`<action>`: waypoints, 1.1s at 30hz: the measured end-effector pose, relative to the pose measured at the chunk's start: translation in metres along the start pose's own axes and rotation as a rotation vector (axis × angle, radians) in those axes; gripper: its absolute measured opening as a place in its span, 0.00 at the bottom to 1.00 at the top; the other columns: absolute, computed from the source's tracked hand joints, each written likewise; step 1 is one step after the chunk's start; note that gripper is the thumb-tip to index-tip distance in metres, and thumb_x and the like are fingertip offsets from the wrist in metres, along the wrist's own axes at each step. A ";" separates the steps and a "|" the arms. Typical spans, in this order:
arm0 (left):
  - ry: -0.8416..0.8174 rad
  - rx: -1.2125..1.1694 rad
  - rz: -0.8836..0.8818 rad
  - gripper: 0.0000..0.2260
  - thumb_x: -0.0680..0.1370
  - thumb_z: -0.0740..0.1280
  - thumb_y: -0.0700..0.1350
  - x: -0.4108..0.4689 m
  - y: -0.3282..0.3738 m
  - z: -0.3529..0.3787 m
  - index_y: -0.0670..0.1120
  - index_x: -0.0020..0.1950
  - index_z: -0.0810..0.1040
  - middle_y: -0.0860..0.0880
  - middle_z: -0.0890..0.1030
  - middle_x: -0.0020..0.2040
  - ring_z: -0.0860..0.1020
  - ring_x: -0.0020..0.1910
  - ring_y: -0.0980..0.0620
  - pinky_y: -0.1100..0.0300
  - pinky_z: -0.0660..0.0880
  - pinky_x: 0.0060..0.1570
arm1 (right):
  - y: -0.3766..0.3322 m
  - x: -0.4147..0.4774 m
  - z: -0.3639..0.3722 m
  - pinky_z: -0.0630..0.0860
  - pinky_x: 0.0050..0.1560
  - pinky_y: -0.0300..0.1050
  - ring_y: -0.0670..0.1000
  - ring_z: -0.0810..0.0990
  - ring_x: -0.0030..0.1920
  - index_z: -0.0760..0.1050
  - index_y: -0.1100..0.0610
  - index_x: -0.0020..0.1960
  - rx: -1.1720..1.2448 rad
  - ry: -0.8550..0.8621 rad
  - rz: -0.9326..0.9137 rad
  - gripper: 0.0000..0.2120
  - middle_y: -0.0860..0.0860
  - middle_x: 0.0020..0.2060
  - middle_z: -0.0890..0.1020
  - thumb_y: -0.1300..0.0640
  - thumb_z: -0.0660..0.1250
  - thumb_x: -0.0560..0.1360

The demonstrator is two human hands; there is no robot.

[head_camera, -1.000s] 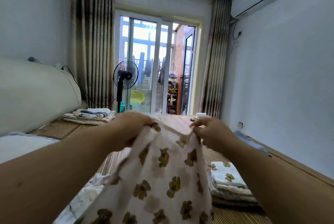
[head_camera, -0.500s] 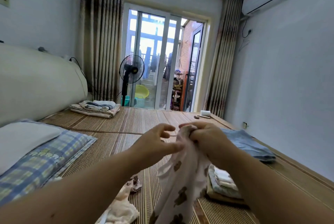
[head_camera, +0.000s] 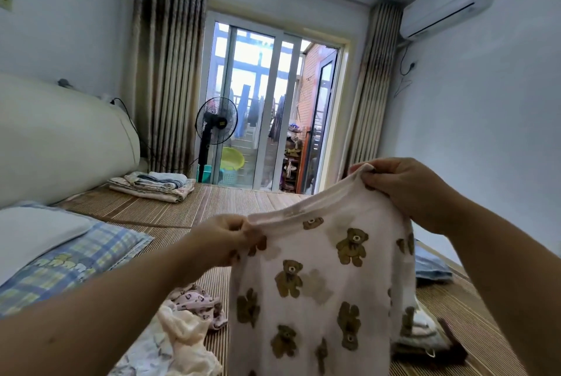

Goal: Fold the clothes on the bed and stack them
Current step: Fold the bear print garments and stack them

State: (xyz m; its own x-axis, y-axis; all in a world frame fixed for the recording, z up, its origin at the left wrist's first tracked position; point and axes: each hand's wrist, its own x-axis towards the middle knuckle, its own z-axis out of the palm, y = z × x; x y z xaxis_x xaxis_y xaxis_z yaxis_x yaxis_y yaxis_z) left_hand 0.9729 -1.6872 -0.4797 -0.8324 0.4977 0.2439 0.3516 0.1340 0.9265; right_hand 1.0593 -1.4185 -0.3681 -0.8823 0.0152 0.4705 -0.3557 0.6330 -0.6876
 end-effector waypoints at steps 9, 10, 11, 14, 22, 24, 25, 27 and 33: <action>0.207 -0.076 -0.029 0.14 0.78 0.65 0.47 0.005 0.035 -0.028 0.36 0.51 0.80 0.36 0.83 0.46 0.83 0.45 0.37 0.47 0.80 0.48 | 0.026 0.001 0.007 0.76 0.33 0.33 0.46 0.82 0.36 0.82 0.47 0.43 -0.094 0.063 0.016 0.07 0.46 0.35 0.84 0.55 0.67 0.77; 0.241 -0.042 -0.014 0.13 0.79 0.64 0.47 0.006 0.037 -0.030 0.37 0.50 0.80 0.37 0.83 0.44 0.83 0.42 0.39 0.48 0.81 0.46 | 0.029 0.003 0.008 0.75 0.33 0.32 0.45 0.82 0.36 0.82 0.46 0.42 -0.119 0.066 0.005 0.06 0.45 0.34 0.83 0.55 0.68 0.76; 0.266 -0.017 0.004 0.12 0.79 0.64 0.47 0.007 0.039 -0.033 0.39 0.49 0.81 0.39 0.83 0.42 0.83 0.39 0.42 0.51 0.81 0.42 | 0.031 0.005 0.008 0.74 0.34 0.32 0.45 0.81 0.36 0.81 0.45 0.42 -0.192 0.070 -0.011 0.06 0.44 0.34 0.83 0.55 0.69 0.75; 0.339 0.071 0.066 0.10 0.79 0.63 0.47 0.009 0.045 -0.041 0.44 0.46 0.82 0.46 0.85 0.37 0.83 0.34 0.51 0.64 0.77 0.29 | 0.039 0.008 0.008 0.68 0.38 0.31 0.42 0.77 0.39 0.81 0.46 0.49 -0.546 0.113 -0.068 0.05 0.40 0.38 0.80 0.53 0.70 0.74; 0.417 0.147 0.070 0.13 0.81 0.60 0.51 0.011 0.050 -0.044 0.47 0.45 0.80 0.48 0.83 0.35 0.82 0.38 0.49 0.58 0.77 0.35 | 0.047 0.008 0.028 0.70 0.36 0.42 0.50 0.77 0.41 0.80 0.54 0.43 -0.016 0.304 0.088 0.10 0.51 0.40 0.81 0.51 0.64 0.79; 0.370 0.267 0.104 0.14 0.81 0.59 0.53 0.008 0.050 -0.042 0.48 0.44 0.80 0.47 0.83 0.36 0.82 0.38 0.49 0.56 0.78 0.36 | 0.047 0.008 0.033 0.73 0.40 0.43 0.51 0.77 0.43 0.79 0.53 0.45 0.091 0.295 0.113 0.09 0.52 0.43 0.80 0.51 0.63 0.79; 0.362 0.357 0.124 0.15 0.81 0.59 0.53 0.007 0.051 -0.043 0.48 0.43 0.79 0.46 0.82 0.36 0.82 0.38 0.48 0.55 0.78 0.38 | 0.046 0.008 0.033 0.74 0.41 0.44 0.51 0.77 0.44 0.78 0.53 0.45 0.103 0.285 0.112 0.09 0.52 0.43 0.80 0.50 0.63 0.79; 0.379 0.422 0.147 0.15 0.81 0.59 0.51 0.005 0.053 -0.047 0.46 0.41 0.79 0.44 0.82 0.37 0.81 0.39 0.46 0.52 0.78 0.41 | 0.045 0.008 0.030 0.74 0.38 0.43 0.50 0.78 0.42 0.78 0.52 0.45 0.081 0.257 0.104 0.09 0.51 0.43 0.80 0.49 0.63 0.79; 0.230 0.061 0.097 0.13 0.80 0.60 0.50 0.001 0.055 -0.051 0.42 0.45 0.78 0.45 0.82 0.35 0.82 0.37 0.47 0.55 0.79 0.37 | 0.040 0.004 0.023 0.72 0.34 0.37 0.48 0.80 0.38 0.80 0.51 0.42 -0.003 0.218 0.038 0.09 0.49 0.38 0.81 0.48 0.66 0.76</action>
State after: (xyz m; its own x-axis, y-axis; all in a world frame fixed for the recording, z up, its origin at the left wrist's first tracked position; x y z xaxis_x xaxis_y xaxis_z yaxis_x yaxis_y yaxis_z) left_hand 0.9698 -1.7231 -0.4143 -0.8667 0.3040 0.3955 0.4535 0.1499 0.8786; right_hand 1.0339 -1.4109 -0.4067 -0.8073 0.2055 0.5532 -0.3225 0.6314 -0.7052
